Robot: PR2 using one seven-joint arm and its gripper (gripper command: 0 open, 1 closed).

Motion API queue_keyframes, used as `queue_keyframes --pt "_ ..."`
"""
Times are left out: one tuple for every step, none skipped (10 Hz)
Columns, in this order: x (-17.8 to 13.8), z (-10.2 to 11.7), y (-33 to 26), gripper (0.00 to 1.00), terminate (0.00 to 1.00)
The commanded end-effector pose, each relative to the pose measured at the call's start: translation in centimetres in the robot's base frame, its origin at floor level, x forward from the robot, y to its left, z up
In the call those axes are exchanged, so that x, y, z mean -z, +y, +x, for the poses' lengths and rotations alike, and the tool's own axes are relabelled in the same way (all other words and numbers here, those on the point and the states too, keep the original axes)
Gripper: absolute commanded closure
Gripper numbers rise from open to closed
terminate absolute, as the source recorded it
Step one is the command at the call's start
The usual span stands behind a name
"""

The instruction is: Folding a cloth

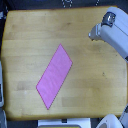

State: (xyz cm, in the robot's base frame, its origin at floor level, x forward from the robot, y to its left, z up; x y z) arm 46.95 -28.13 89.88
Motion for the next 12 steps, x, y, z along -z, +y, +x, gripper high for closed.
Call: queue_keyframes --pt "0.0 0.1 0.1 0.0 0.0" --pt "0.0 0.5 0.5 0.0 0.0" --pt "0.0 0.6 0.1 0.0 0.0" --pt "0.8 0.5 0.4 0.0 0.0" --pt "2.1 0.3 1.5 0.0 0.0" --pt "3.2 0.5 3.5 0.0 0.0" --pt "4.1 0.6 6.3 0.0 0.0" --pt "4.3 0.5 7.1 0.0 0.0" --pt "4.7 0.2 9.0 0.0 0.0" --pt "5.0 -0.2 10.8 0.0 0.0" --pt "5.3 -0.7 12.7 0.0 0.0" --pt "5.7 -1.3 14.4 0.0 0.0"
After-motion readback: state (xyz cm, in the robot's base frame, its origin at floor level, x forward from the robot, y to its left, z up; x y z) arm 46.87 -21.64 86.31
